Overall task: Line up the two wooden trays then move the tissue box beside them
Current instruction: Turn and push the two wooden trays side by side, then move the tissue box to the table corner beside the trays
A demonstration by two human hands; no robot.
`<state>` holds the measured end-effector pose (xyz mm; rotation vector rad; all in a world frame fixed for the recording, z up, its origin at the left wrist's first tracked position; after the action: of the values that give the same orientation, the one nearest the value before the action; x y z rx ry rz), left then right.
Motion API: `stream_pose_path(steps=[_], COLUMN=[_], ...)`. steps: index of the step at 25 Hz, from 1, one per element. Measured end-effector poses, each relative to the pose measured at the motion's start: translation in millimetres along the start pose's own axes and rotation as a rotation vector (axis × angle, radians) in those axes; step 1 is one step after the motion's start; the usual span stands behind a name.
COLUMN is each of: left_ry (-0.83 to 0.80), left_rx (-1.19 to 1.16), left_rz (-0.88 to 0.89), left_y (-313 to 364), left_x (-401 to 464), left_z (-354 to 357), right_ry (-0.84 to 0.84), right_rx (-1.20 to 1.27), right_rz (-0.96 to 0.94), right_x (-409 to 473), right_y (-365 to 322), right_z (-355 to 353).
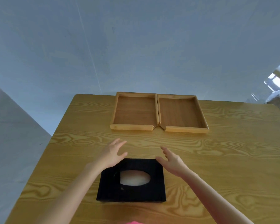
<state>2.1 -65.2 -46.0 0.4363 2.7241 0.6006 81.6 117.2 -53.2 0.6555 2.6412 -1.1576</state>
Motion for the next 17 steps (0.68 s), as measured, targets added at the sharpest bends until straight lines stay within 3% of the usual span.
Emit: stream_pose_path(steps=[6, 12, 17], left_ry=[0.089, 0.063, 0.081], left_rx=[-0.132, -0.483, -0.557], left_rz=[-0.194, -0.389, -0.406], left_y=[-48.0, -75.3, -75.4], left_x=[-35.4, -62.0, -74.9], left_z=[10.5, 24.7, 26.9], right_ry=[0.028, 0.095, 0.127], right_rx=[0.094, 0.137, 0.137], right_rz=[0.113, 0.242, 0.251], right_x=[-29.2, -40.2, -50.9], right_y=[10.5, 20.1, 17.9], right_z=[20.5, 26.2, 26.8])
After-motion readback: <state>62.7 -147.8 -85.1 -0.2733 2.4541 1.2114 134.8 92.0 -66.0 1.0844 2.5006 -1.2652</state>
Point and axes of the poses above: each hand's wrist, its own x-axis towards the middle knuckle, its own z-axis out of the palm, y = z × x, the point moved 10 cm from there along x, towards the middle knuckle, and after that the axes turned 14 degrees about y, right-handed, at the moved point
